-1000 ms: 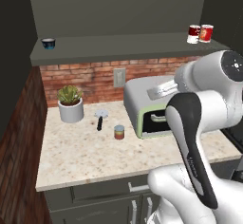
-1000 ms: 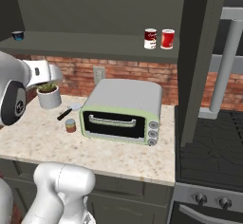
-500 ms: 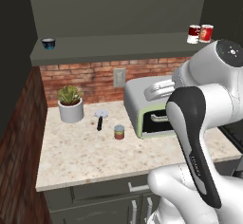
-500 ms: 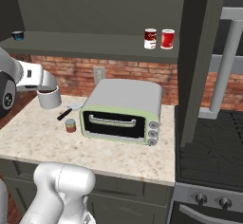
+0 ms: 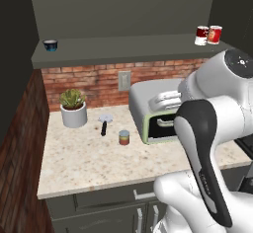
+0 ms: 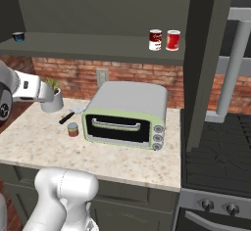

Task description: Pick the cans from the counter and place them in their designated side in the cabinet.

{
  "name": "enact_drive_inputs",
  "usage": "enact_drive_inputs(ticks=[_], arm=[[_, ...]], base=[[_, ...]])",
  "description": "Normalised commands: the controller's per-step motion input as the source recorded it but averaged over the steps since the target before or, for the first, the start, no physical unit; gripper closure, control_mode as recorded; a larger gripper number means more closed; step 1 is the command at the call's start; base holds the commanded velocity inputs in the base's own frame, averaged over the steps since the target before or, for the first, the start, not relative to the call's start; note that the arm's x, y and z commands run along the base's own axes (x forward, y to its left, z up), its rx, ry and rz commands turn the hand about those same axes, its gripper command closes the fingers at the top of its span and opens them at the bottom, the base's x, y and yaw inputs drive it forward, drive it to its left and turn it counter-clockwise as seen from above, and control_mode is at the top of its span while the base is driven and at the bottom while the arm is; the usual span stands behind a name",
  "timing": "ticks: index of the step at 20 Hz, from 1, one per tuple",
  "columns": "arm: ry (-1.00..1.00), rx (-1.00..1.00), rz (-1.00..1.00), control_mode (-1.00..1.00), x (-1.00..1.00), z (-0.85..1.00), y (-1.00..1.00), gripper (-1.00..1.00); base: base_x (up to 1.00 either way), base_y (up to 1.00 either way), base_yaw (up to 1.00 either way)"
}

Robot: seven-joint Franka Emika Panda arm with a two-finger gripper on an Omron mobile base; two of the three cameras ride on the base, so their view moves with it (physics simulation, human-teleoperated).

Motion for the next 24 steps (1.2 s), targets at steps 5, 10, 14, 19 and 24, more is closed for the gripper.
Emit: enact_drive_inputs(ticks=[5, 10, 14, 19, 24], arm=[[0.02, -0.02, -0.06, -1.0, -0.08, -0.12, 0.03, -1.0], [0.12, 0.08, -0.13, -1.0, -0.04, -0.11, 0.03, -1.0], [0.15, 0.08, -0.13, -1.0, 0.0, -0.15, 0.21, -1.0], [0.11, 0.07, -0.12, -1.0, 0.0, -0.19, 0.23, -1.0], [0.02, 0.01, -0.1, -1.0, 0.0, -0.22, 0.17, -1.0]], base=[[0.0, 0.0, 0.0], [0.0, 0.0, 0.0], [0.0, 0.0, 0.0], [0.0, 0.0, 0.0], [0.0, 0.0, 0.0]])
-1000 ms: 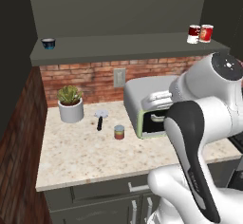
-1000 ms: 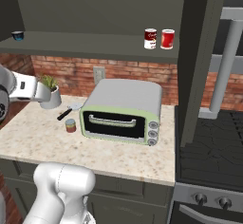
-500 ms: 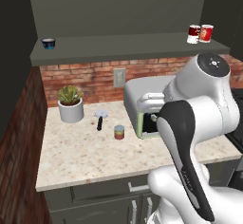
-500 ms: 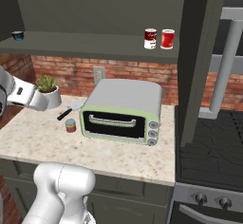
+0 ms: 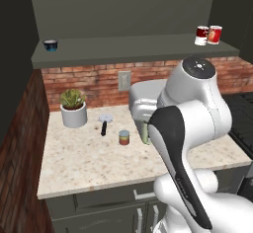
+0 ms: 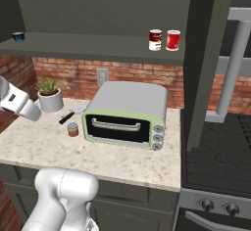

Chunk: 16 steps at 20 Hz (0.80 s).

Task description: Pick the cans from the counter and place them in their designated side in the cabinet.

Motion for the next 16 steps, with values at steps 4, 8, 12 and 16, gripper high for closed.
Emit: enact_drive_inputs(ticks=[4, 8, 12, 16], arm=[[0.0, 0.0, -0.08, -1.0, 0.1, -0.19, 0.16, -1.0], [0.0, 0.0, -0.07, -1.0, 0.22, -0.1, 0.05, -1.0], [0.0, 0.0, -0.05, -1.0, 0.28, -0.03, 0.0, -1.0], [0.0, 0.02, -0.04, -1.0, 0.29, -0.06, 0.0, -1.0]], base=[[0.0, 0.0, 0.0], [0.0, 0.0, 0.0], [0.0, 0.0, 0.0], [0.0, 0.0, 0.0]])
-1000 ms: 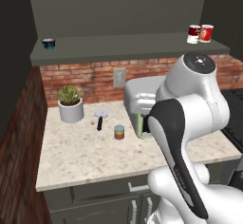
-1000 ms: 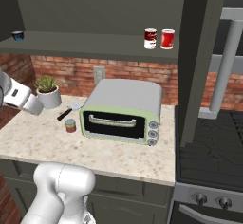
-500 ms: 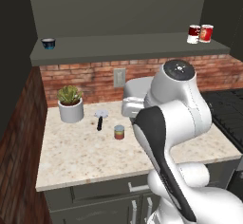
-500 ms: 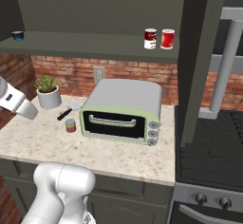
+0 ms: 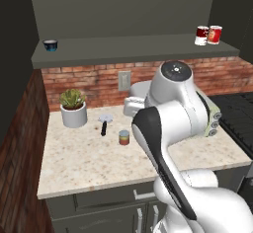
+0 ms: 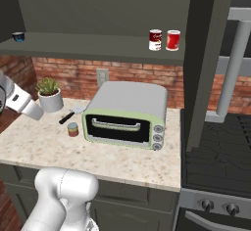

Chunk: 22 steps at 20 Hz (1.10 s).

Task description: Pick the cans from the counter and place them in their designated side in the cabinet.

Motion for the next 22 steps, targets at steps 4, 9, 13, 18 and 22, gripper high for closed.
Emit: enact_drive_inputs(ticks=[4, 9, 13, 18, 22], arm=[[0.0, 0.01, -0.02, -1.0, 0.2, -0.13, 0.03, -1.0], [0.0, 0.0, -0.02, -1.0, 0.24, -0.18, 0.04, -1.0], [0.0, 0.0, -0.02, -1.0, 0.3, -0.18, 0.03, -1.0], [0.0, 0.01, -0.02, -1.0, 0.27, -0.12, 0.02, -1.0], [0.0, 0.02, -0.02, -1.0, 0.27, -0.15, 0.03, -1.0]], base=[[0.0, 0.0, 0.0], [0.0, 0.0, 0.0], [0.0, 0.0, 0.0], [0.0, 0.0, 0.0], [0.0, 0.0, 0.0]])
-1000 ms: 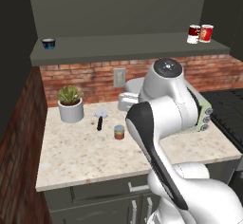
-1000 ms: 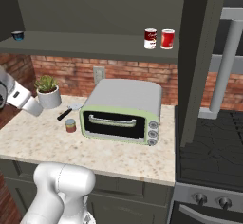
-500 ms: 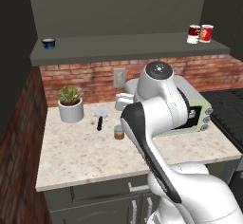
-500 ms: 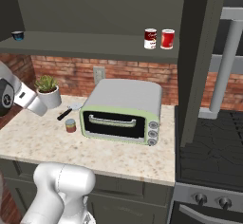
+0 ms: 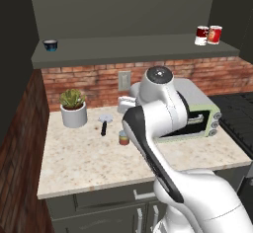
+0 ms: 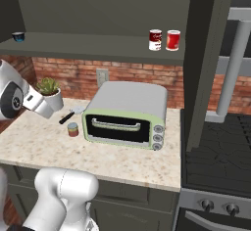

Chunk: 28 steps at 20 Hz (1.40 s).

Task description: Pick the cans from the counter and place them in their designated side in the cabinet.

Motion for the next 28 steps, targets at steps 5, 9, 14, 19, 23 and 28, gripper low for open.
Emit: enact_drive_inputs(ticks=[5, 9, 14, 19, 23, 28], arm=[[0.0, 0.03, -0.02, -1.0, 0.26, -0.23, 0.05, -1.0], [0.0, 0.02, -0.02, -1.0, 0.22, -0.24, 0.03, -1.0], [0.0, 0.0, -0.01, -1.0, 0.21, -0.2, 0.0, -1.0], [0.0, 0.0, -0.01, -1.0, 0.21, -0.15, 0.02, -1.0], [0.0, 0.0, -0.01, -1.0, 0.13, -0.09, 0.02, -1.0], [0.0, 0.0, -0.01, -1.0, 0.12, -0.13, 0.01, -1.0]], base=[[0.0, 0.0, 0.0], [0.0, 0.0, 0.0], [0.0, 0.0, 0.0], [0.0, 0.0, 0.0], [0.0, 0.0, 0.0], [0.0, 0.0, 0.0]])
